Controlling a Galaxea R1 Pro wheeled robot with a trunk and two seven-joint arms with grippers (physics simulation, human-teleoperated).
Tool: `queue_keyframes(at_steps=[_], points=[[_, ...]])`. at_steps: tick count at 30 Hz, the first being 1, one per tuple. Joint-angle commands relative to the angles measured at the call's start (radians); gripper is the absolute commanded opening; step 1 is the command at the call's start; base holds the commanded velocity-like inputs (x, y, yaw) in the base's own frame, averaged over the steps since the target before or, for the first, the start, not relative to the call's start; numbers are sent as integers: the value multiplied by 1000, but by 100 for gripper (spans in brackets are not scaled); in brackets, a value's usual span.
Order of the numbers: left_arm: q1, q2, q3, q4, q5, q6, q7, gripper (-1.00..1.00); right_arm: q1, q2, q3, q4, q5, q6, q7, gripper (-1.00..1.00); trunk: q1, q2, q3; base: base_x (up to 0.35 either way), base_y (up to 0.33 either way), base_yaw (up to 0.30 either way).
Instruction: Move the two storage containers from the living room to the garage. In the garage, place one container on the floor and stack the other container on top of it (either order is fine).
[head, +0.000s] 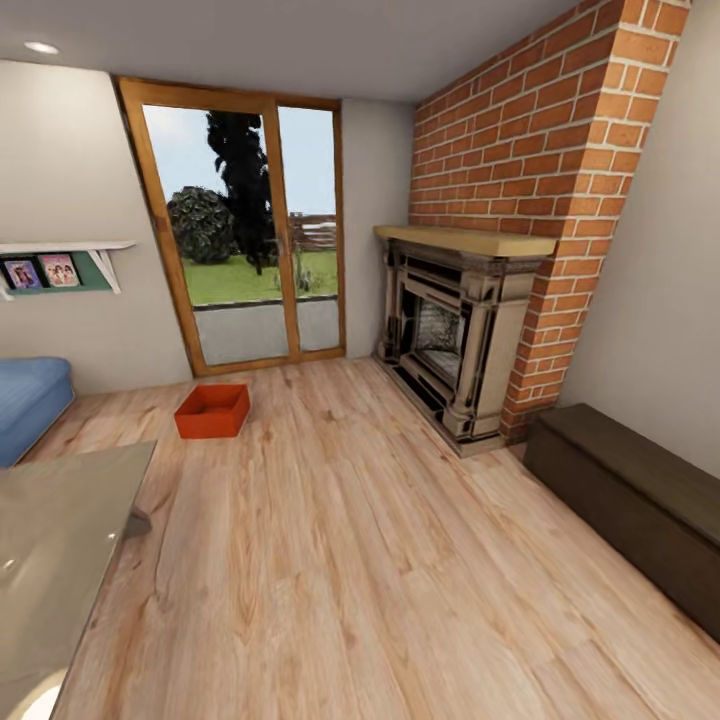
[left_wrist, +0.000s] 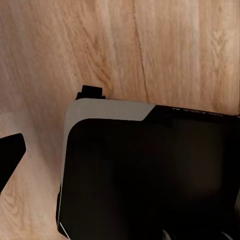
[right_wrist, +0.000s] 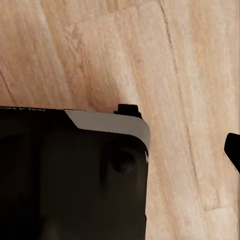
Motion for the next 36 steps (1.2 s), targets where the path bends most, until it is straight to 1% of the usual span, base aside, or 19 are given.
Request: queue_keyframes(at_steps=[1,36], points=[[-1,0,-1,0,10,6,-4,100,-1,1,9,3,-8,-5,-1,100,1,-1,-1,322,0,18],[-1,0,-1,0,10,5,-4,100,-1,2,9,3,-10,-5,-1,100,1,-1,-1,322,0,1]])
